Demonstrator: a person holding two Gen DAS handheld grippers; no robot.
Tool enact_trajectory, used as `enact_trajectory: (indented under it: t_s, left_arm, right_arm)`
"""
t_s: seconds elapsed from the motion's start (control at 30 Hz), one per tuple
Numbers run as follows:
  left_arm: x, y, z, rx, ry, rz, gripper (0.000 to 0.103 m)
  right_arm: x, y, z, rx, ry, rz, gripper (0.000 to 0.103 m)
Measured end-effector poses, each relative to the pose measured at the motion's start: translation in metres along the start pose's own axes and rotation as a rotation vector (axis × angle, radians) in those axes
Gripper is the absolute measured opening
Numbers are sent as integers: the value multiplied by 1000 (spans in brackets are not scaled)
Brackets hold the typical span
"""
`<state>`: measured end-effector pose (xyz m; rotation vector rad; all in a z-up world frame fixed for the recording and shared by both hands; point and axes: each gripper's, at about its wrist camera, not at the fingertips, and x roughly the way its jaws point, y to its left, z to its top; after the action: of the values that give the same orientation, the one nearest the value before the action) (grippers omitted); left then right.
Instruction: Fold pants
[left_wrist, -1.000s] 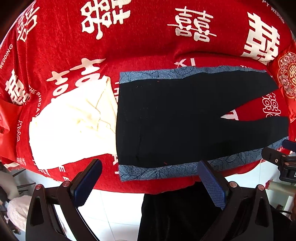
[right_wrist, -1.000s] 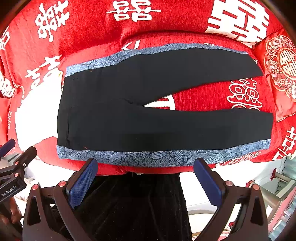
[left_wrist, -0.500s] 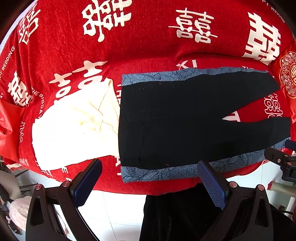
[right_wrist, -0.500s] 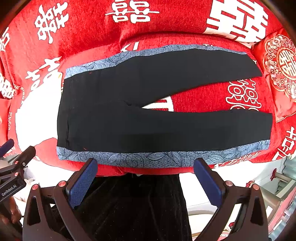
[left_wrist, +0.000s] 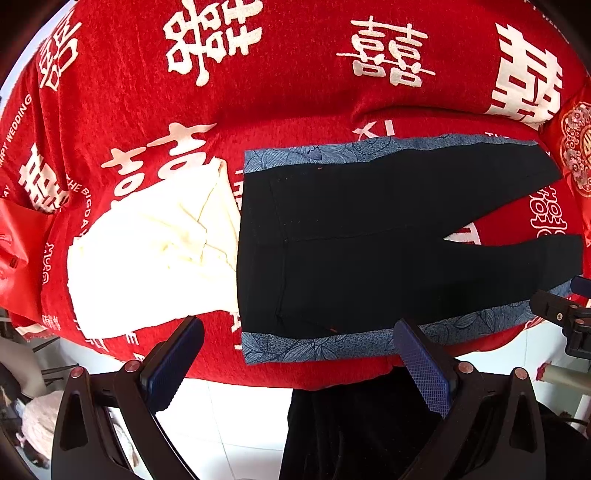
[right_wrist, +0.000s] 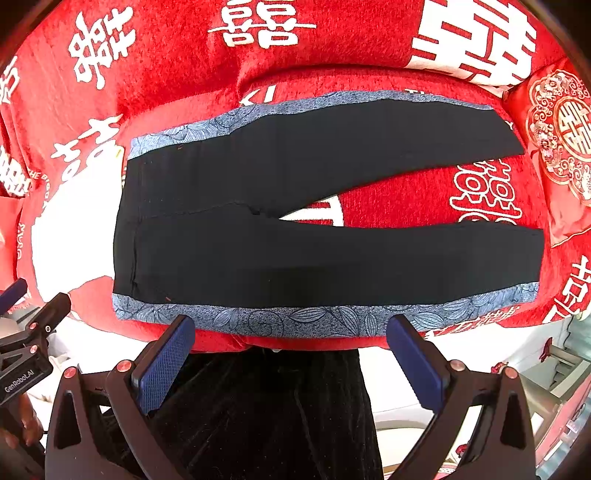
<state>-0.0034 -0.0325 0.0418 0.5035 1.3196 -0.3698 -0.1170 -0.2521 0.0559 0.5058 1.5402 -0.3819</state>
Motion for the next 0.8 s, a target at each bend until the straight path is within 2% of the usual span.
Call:
enact_trajectory:
  t_s: [0.53,0.8]
  left_arm:
    - [-1,-6,5,-16,13,19,103]
    - [-6,-22,6,-34,24,37,103]
  right_arm:
    - [3,-10,6,0,13,22,103]
    - [1,-26,10,-13,11,40,103]
